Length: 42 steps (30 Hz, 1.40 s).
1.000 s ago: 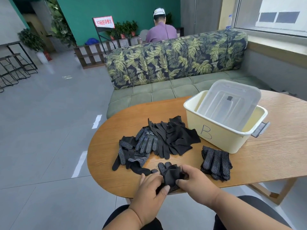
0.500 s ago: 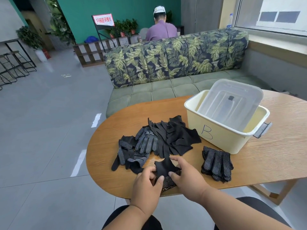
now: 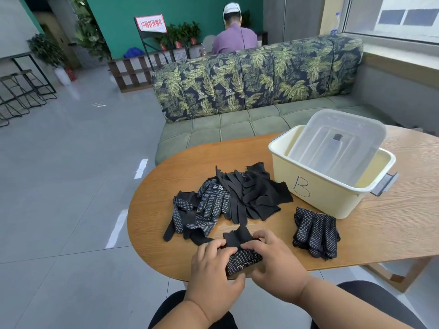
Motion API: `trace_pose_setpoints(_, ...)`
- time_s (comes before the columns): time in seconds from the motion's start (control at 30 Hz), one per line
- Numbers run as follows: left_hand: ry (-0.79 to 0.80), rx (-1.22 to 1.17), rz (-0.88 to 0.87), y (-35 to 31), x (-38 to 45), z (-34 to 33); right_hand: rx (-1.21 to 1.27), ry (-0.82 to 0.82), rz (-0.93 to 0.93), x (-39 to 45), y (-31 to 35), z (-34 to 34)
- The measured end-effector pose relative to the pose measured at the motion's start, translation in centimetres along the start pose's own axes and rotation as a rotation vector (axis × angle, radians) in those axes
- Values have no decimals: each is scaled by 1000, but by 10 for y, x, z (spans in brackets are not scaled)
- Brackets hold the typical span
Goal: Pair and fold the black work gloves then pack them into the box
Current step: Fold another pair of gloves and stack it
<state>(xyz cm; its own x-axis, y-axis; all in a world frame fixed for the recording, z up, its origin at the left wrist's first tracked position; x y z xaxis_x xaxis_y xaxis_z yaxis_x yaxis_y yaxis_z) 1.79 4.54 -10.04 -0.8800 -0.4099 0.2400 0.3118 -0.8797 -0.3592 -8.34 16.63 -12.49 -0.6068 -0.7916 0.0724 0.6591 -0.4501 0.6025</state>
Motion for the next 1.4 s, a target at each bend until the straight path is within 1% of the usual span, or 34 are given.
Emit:
trace_pose_setpoints(0.13,51,14,28,4,3,2,-50,-11,-29,6,2,1)
trace_pose_setpoints(0.2,43,5,20,4,7,6,-56,-42,-22,7,4,5)
trace_pose_setpoints(0.27,8,-88,46,5,11,15,-80,-86,-7,6,8,12)
trace_pose_setpoints(0.33,28,-223,93,8,16,18,-74,-122,3,5,15,22)
trace_pose_setpoints(0.43,70,-396,160,11,19,21,50,-172,38,3,28,42)
trace_pose_setpoints(0.5,131,-598,258,9,19,21,177,-133,45,0,36,51)
trace_pose_setpoints(0.53,162,-699,301,8,17,20,234,-80,27,1,39,52)
trace_pose_setpoints(0.6,213,-830,301,-1,17,22,329,-5,-29,-1,38,56)
trace_pose_setpoints(0.67,254,-915,278,-6,17,20,444,4,-89,-4,32,66)
trace_pose_setpoints(0.73,269,-976,337,-1,17,15,583,-10,-164,-6,21,79)
trace_pose_setpoints(0.8,277,-982,445,13,14,4,713,-55,-255,-9,3,95)
trace_pose_setpoints(0.87,276,-961,544,29,10,-6,782,-123,-379,-15,-24,110)
trace_pose_setpoints(0.97,236,-937,577,49,8,-11,810,-201,-524,-24,-65,129)
trace_pose_setpoints(1.07,228,-940,576,54,9,-15,716,-257,-613,-32,-95,146)
trace_pose_setpoints(1.23,231,-829,483,48,7,-17,575,-223,-711,-43,-113,149)
trace_pose_setpoints(1.4,184,-734,440,47,7,-12,356,-237,-721,-47,-120,147)
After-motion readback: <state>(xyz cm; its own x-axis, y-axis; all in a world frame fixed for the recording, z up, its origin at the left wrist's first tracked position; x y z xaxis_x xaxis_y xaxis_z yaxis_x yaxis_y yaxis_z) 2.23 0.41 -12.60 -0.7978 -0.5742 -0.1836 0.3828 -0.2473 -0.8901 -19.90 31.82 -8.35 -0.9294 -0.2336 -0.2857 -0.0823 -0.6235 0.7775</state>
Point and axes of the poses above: each hand's wrist, its own x-axis towards the middle knuckle, its own z-axis out of the back of the hand, y = z × x, the point moved 10 cm from there along x, towards the middle knuckle, and after that the axes turned 4 degrees about z, right-handed, at the moved point
